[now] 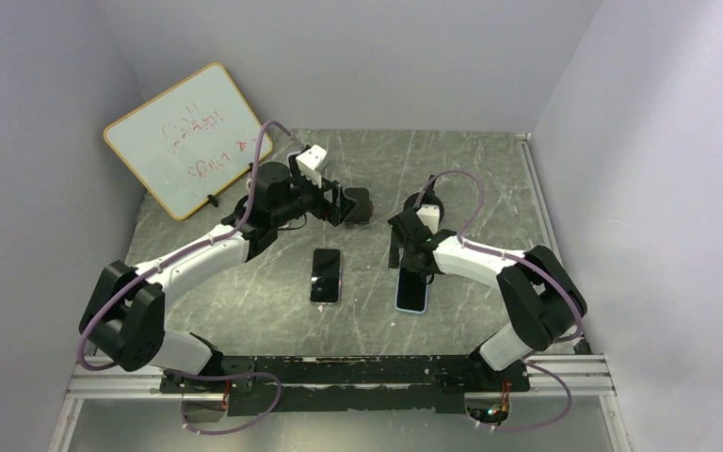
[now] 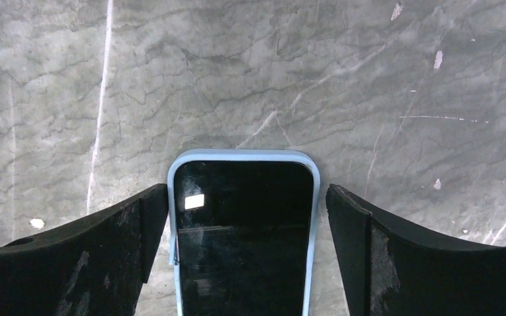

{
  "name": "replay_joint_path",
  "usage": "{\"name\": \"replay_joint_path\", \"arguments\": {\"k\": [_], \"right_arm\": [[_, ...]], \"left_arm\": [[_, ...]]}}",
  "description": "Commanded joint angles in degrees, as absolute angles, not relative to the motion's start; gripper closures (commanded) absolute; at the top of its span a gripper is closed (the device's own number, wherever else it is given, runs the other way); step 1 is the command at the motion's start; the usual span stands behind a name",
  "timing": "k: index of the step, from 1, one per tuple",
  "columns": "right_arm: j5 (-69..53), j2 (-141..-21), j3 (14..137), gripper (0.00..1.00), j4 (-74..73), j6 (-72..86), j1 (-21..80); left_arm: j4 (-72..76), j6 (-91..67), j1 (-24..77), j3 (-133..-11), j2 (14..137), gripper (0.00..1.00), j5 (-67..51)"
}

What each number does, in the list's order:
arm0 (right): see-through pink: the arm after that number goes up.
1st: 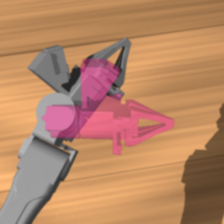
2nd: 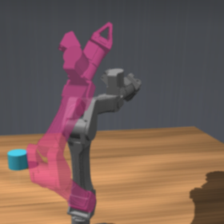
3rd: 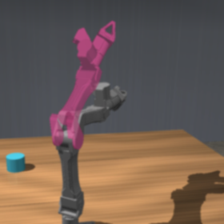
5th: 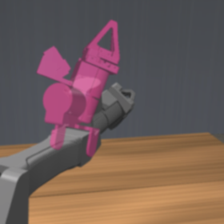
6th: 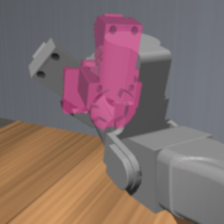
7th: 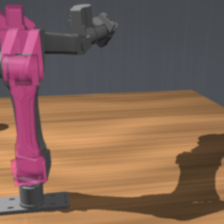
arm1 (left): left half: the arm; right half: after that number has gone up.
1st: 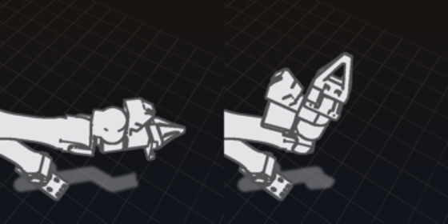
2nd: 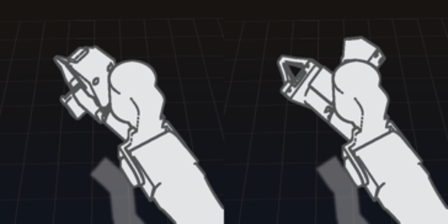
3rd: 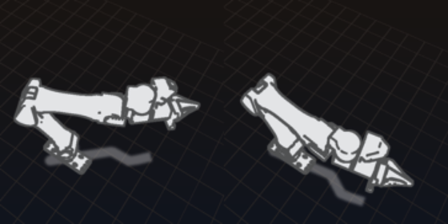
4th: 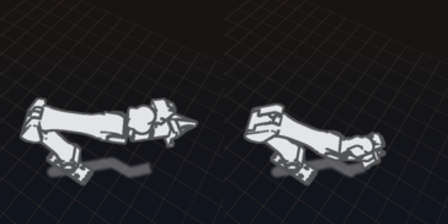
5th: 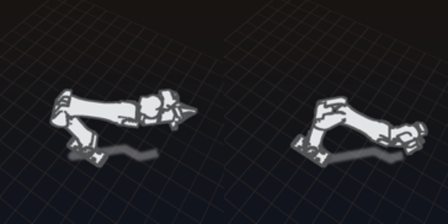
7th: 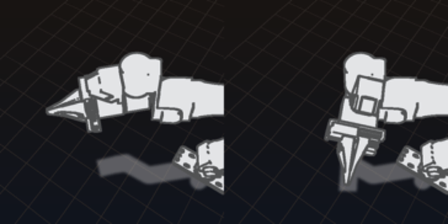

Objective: Place the phone on the phone stand

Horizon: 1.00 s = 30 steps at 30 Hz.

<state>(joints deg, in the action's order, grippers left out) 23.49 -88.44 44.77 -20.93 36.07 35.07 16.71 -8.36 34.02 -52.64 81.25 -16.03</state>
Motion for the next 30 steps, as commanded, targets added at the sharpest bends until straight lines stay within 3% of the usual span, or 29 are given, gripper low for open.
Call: {"name": "replay_joint_path", "arguments": {"k": [1, 7, 20, 30], "right_arm": [[24.27, -89.70, 45.08, 0.09, -20.71, 37.60, 35.58], [24.25, -89.09, 43.65, 0.42, -19.15, 37.62, 35.93], [26.72, -74.35, 36.88, 0.44, -0.60, 28.25, 42.83], [23.62, -69.70, 32.97, 0.43, 7.99, 23.38, 44.50]], "left_arm": [[18.29, -8.31, 34.77, -51.58, 82.30, 0.11, -15.37], [19.85, -9.66, 35.07, -49.64, 83.90, 0.11, -16.04], [16.52, -11.66, 39.42, -55.26, 92.01, 0.13, -17.12], [9.64, -11.06, 42.01, -61.03, 97.52, 0.13, -17.72]]}}
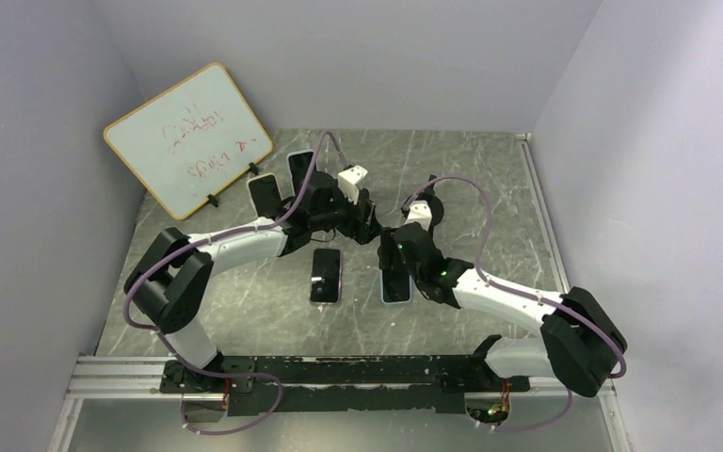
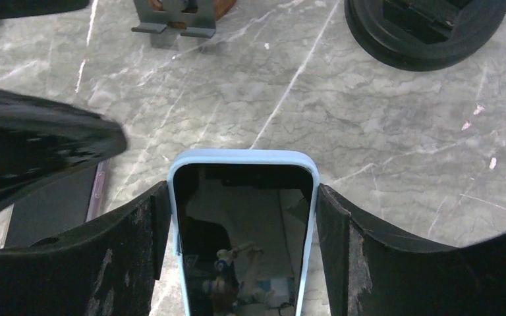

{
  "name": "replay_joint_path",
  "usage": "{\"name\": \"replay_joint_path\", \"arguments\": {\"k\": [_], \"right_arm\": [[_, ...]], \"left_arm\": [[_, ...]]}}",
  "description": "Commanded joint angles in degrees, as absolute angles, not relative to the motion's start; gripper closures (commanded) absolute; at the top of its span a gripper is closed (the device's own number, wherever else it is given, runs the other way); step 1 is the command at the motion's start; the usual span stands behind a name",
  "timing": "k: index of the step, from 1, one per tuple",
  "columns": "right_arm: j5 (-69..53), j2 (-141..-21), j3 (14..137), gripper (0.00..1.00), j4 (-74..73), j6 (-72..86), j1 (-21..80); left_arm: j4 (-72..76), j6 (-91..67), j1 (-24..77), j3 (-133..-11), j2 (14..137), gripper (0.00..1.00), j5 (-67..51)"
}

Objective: Place the phone on the phone stand

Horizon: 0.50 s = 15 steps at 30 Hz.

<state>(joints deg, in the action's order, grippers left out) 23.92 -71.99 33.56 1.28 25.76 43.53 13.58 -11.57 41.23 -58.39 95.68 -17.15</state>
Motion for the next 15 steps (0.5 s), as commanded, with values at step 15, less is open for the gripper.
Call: {"name": "replay_joint_path", "arguments": {"k": [15], "right_arm": [[24.23, -67.85, 31.86, 0.43, 9.68, 20.51, 45.77]], "left_arm": [[4.50, -11.17, 42.02, -65.78, 102.03, 0.13, -27.69]]}}
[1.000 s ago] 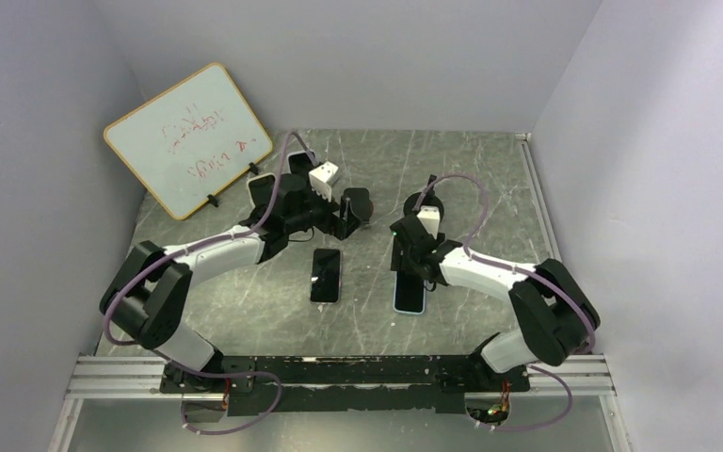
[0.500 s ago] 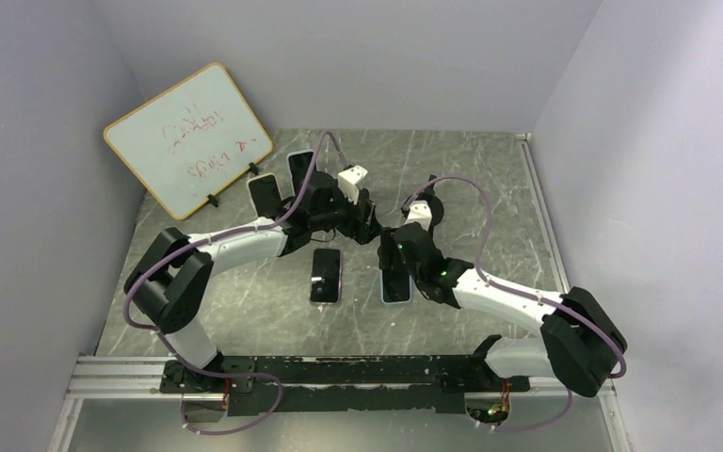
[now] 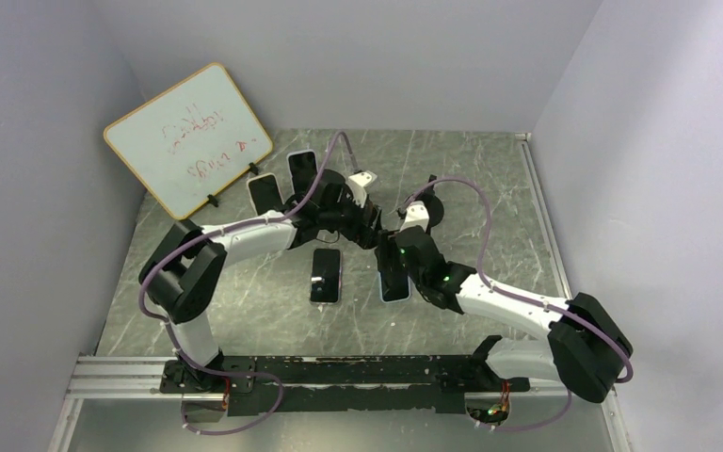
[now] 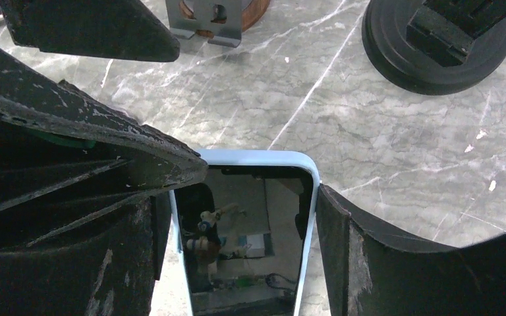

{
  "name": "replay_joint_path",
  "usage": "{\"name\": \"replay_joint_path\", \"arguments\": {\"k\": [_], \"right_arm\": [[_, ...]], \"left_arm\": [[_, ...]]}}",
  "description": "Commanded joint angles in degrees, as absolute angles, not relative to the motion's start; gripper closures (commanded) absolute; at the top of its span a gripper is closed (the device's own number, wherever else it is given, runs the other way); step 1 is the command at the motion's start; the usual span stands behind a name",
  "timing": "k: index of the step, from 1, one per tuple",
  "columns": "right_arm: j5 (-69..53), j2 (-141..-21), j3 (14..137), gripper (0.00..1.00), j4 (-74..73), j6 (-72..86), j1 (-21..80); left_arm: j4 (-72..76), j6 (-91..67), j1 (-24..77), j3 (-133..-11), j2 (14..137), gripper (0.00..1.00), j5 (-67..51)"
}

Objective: Place the phone on the phone stand

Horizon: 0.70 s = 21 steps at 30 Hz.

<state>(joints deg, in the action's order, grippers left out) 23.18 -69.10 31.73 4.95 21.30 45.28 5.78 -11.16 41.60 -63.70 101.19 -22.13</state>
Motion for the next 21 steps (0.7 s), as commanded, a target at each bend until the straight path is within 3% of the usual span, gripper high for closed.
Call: {"name": "replay_joint_path", "arguments": {"k": [1, 16, 21], "right_arm": [[24.11, -67.77, 31.82, 0.43, 9.81, 20.52, 45.79], [25.16, -63.90, 28.68, 0.43, 14.32, 18.42, 46.41], [25.47, -64.23, 28.22, 0.43, 16.14, 17.38, 46.49]], "left_arm": [[4.61, -11.26, 42.09, -65.82, 102.42, 0.13, -28.73], [2.27, -15.14, 42.03, -68.83, 107.96, 0.23, -40.33], [0.30, -15.04, 42.41, -70.94, 109.64, 0.33, -43.83]]}}
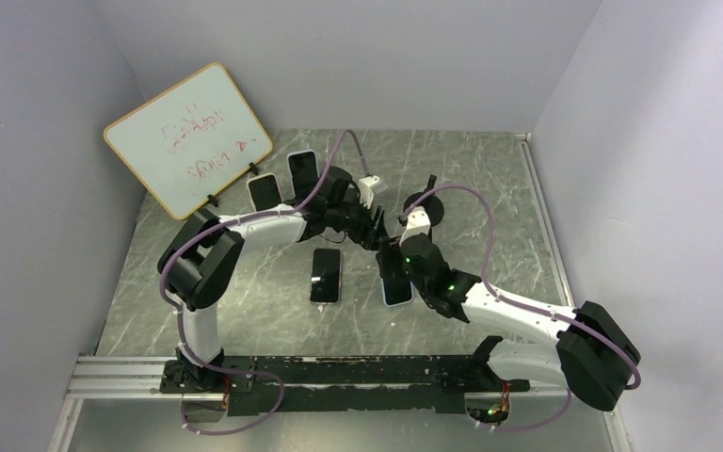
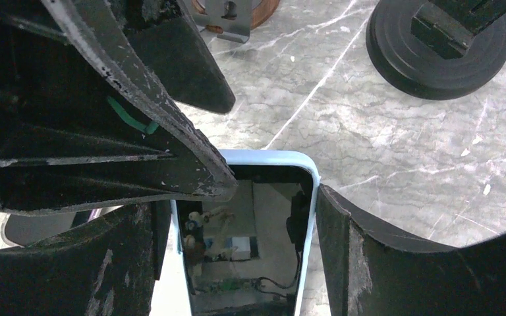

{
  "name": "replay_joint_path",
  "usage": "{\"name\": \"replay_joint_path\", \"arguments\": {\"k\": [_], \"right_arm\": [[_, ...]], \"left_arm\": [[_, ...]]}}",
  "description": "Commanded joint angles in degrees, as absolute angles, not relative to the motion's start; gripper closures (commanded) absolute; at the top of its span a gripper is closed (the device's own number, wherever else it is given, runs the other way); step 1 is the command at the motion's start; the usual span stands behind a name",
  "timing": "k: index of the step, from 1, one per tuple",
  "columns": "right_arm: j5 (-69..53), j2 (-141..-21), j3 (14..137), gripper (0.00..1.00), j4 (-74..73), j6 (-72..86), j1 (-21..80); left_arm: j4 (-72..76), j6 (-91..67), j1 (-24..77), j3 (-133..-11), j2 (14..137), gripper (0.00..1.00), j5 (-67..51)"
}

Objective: Place the phone on the phone stand

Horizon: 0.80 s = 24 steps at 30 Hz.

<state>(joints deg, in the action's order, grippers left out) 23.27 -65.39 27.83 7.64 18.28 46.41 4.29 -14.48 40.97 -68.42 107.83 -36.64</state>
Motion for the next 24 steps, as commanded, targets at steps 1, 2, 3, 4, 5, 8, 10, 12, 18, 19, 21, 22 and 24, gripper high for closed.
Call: {"name": "replay_joint_path", "arguments": {"k": [1, 2, 3, 4, 5, 8, 10, 12, 18, 19, 21, 22, 24], "right_arm": [[25.49, -64.36, 28.14, 0.43, 16.51, 17.19, 46.49], [25.49, -64.40, 28.17, 0.43, 16.82, 17.15, 46.49], [25.63, -64.49, 28.32, 0.43, 16.81, 17.01, 46.49], [25.66, -64.57, 28.42, 0.43, 16.91, 16.81, 46.49], [25.71, -64.73, 28.54, 0.42, 16.96, 16.60, 46.49], [26.06, -64.63, 28.58, 0.43, 17.44, 16.17, 46.49], [26.46, -64.47, 28.33, 0.42, 17.95, 15.97, 46.49], [26.79, -64.15, 27.93, 0.42, 18.66, 15.39, 46.49], [25.74, -60.03, 29.54, 0.02, 20.07, 9.84, 46.43], [25.46, -58.34, 30.50, 0.01, 19.64, 8.88, 46.37], [24.58, -54.27, 32.19, 0.00, 18.88, 7.29, 46.23], [24.29, -51.83, 32.84, 0.00, 18.67, 6.84, 46.15], [24.74, -46.11, 33.06, 0.00, 18.85, 6.61, 46.14]], "left_arm": [[-1.03, -14.55, 42.60, -71.46, 109.82, 0.37, -43.97], [-2.00, -14.04, 42.82, -71.94, 109.98, 0.41, -44.21], [-2.50, -13.82, 43.07, -72.32, 110.10, 0.45, -44.59], [-2.73, -13.66, 43.13, -72.57, 110.24, 0.49, -45.15], [-2.69, -13.56, 43.26, -72.72, 110.47, 0.56, -45.75], [-3.05, -13.38, 43.31, -72.97, 110.85, 0.95, -47.04], [-2.82, -13.11, 43.32, -73.20, 110.83, 0.95, -48.24], [-3.89, -12.46, 43.29, -74.01, 110.77, 0.95, -48.17], [-14.49, -4.39, 43.15, -83.26, 111.82, 0.95, -44.60], [-16.99, -2.22, 43.03, -85.11, 111.94, 0.95, -43.86], [-20.15, 2.39, 42.70, -88.32, 112.26, 0.95, -42.09], [-21.96, 4.64, 42.31, -89.87, 112.36, 0.95, -41.65], [-25.35, 8.40, 41.41, -92.99, 112.90, 0.95, -40.72]]}}
